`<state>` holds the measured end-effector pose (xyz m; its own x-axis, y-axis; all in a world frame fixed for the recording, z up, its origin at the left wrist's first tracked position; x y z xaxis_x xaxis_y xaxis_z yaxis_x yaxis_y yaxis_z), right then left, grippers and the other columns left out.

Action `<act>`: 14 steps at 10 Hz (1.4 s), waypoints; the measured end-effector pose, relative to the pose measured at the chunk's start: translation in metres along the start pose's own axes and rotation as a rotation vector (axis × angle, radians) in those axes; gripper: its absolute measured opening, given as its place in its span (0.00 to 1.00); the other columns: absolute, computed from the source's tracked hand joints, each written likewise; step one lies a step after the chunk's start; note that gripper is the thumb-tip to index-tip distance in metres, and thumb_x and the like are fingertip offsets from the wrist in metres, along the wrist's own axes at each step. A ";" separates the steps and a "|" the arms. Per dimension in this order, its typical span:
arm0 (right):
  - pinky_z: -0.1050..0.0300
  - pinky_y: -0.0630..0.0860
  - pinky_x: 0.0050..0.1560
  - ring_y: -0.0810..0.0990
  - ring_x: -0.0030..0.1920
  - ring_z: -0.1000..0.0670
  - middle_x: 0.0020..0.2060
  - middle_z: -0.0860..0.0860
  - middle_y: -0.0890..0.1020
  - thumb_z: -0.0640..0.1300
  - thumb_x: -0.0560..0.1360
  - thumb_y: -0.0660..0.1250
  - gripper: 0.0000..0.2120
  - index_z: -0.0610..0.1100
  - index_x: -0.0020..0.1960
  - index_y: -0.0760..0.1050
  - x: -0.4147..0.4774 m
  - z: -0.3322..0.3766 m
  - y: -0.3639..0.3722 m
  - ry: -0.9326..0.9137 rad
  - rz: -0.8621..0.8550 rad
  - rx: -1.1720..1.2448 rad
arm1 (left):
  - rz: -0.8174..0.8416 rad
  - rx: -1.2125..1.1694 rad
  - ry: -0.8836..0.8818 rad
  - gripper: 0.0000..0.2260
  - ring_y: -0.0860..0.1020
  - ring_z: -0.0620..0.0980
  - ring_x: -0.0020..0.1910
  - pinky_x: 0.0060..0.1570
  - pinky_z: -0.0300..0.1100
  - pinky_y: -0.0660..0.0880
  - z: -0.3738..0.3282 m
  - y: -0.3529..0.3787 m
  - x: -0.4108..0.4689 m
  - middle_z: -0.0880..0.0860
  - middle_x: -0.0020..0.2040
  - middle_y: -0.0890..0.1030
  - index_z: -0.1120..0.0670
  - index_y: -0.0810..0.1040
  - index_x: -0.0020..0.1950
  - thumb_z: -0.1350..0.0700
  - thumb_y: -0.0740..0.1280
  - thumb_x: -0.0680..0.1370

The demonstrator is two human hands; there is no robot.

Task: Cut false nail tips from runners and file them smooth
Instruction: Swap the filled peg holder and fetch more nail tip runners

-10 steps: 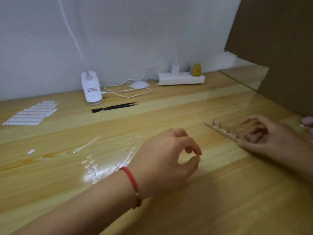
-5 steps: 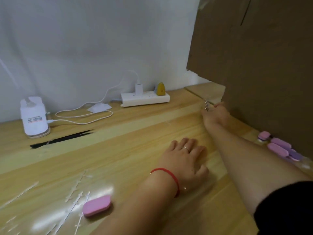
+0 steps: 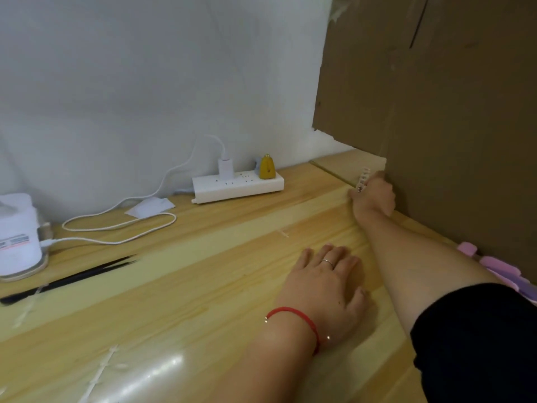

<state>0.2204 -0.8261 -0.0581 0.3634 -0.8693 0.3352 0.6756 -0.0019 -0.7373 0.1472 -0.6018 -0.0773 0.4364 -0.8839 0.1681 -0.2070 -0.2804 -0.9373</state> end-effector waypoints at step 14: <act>0.53 0.68 0.43 0.79 0.52 0.39 0.52 0.40 0.81 0.46 0.82 0.53 0.18 0.39 0.56 0.78 0.012 0.004 0.001 -0.467 0.137 -0.571 | -0.067 -0.031 0.003 0.24 0.52 0.46 0.76 0.73 0.47 0.42 0.006 0.002 0.002 0.48 0.76 0.60 0.47 0.61 0.74 0.43 0.55 0.79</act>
<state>0.2282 -0.8344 -0.0522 0.7409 -0.5798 0.3391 0.2134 -0.2754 -0.9373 0.1527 -0.6024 -0.0808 0.4473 -0.8639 0.2316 -0.2046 -0.3509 -0.9138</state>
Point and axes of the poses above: each hand's wrist, its own x-axis towards the middle knuckle, its own y-axis out of the palm, z = x × y, the point moved 4 cm from there along x, towards the middle knuckle
